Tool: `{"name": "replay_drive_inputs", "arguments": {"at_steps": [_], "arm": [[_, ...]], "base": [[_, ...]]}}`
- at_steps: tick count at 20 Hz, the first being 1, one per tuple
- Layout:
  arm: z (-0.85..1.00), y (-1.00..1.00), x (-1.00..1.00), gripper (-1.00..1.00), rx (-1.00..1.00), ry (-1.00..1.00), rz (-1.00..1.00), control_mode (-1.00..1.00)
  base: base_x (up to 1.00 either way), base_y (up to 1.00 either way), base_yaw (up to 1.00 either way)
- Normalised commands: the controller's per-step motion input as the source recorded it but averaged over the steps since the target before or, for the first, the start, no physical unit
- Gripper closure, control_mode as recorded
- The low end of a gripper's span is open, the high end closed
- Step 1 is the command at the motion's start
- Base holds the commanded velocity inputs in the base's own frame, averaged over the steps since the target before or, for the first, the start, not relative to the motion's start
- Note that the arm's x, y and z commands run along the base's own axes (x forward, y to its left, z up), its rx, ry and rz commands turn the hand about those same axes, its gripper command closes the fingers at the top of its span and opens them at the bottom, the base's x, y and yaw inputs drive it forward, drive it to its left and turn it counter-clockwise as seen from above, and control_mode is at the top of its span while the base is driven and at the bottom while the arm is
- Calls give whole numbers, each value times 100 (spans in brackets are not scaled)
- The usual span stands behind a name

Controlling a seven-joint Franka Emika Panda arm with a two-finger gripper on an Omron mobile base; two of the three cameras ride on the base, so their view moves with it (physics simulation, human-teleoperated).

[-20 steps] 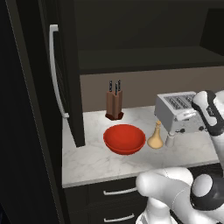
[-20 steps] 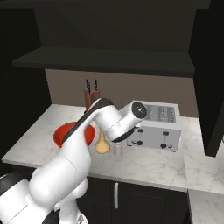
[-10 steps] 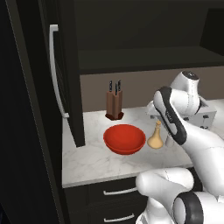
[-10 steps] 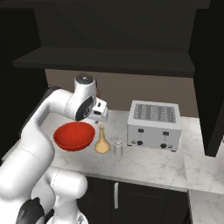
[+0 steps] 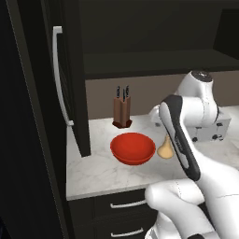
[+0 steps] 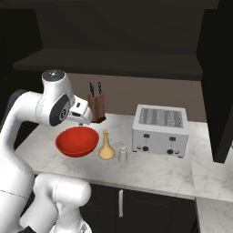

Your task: Retrieve the bottle and the shaker from the cabinet and place them next to the mixing bowl on the counter. Then add garlic from the fridge to the mixing bowl.

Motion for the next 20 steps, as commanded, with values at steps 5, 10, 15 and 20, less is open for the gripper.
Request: {"name": "replay_drive_inputs", "arguments": {"at_steps": [5, 10, 15, 20], "arm": [[18, 8, -71, -100, 0, -39, 0, -100], [26, 28, -61, -100, -8, -19, -1, -100], [22, 40, -48, -100, -7, -1, -1, -100], [0, 0, 0, -100, 0, 0, 0, -100]], "base": [[0, 0, 0], [0, 0, 0], [0, 0, 0], [0, 0, 0]]}}
